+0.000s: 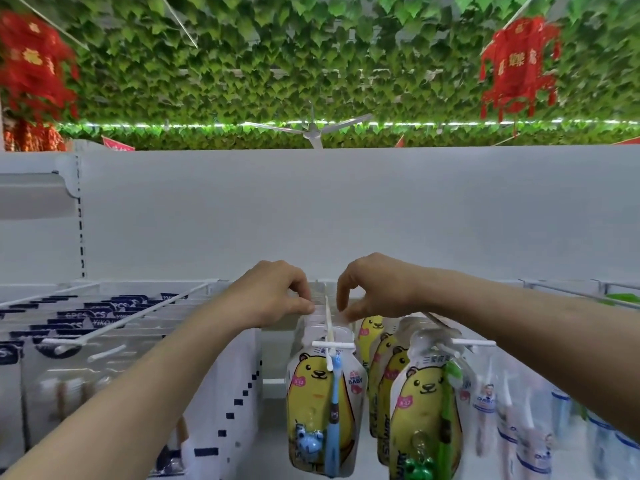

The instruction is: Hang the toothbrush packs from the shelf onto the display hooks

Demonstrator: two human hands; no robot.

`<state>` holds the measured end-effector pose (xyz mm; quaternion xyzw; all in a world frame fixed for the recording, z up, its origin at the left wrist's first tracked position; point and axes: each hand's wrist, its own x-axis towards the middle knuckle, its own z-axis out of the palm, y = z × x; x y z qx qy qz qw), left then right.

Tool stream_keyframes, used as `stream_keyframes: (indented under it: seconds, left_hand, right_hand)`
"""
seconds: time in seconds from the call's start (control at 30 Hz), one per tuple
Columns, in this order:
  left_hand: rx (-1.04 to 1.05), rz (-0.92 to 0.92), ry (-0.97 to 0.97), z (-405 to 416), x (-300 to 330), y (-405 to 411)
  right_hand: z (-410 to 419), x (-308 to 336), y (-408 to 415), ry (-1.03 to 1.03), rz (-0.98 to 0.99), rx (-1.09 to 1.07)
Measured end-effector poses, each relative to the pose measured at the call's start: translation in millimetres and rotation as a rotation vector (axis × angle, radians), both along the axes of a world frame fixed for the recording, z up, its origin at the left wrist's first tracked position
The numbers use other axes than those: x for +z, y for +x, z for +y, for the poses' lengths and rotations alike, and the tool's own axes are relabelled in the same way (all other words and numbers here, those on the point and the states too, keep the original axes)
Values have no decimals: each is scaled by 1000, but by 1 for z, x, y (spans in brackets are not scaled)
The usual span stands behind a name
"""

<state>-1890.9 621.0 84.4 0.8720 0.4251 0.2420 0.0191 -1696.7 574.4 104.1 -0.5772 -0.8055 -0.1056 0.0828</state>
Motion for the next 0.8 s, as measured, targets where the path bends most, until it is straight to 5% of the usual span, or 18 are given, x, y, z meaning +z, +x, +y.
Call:
stream_keyframes:
  seconds: [0.23, 0.53, 0.8]
  left_hand:
    - [-99, -27, -218, -22, 5, -19]
    - [-80, 46, -169, -27, 1, -11]
    - [-188, -98, -53, -44, 35, 13]
  right_hand:
    - [-23, 6, -8, -122, 107, 44]
    - [-23, 7, -9, -80, 76, 37]
    - [-65, 47, 37, 11, 113, -56]
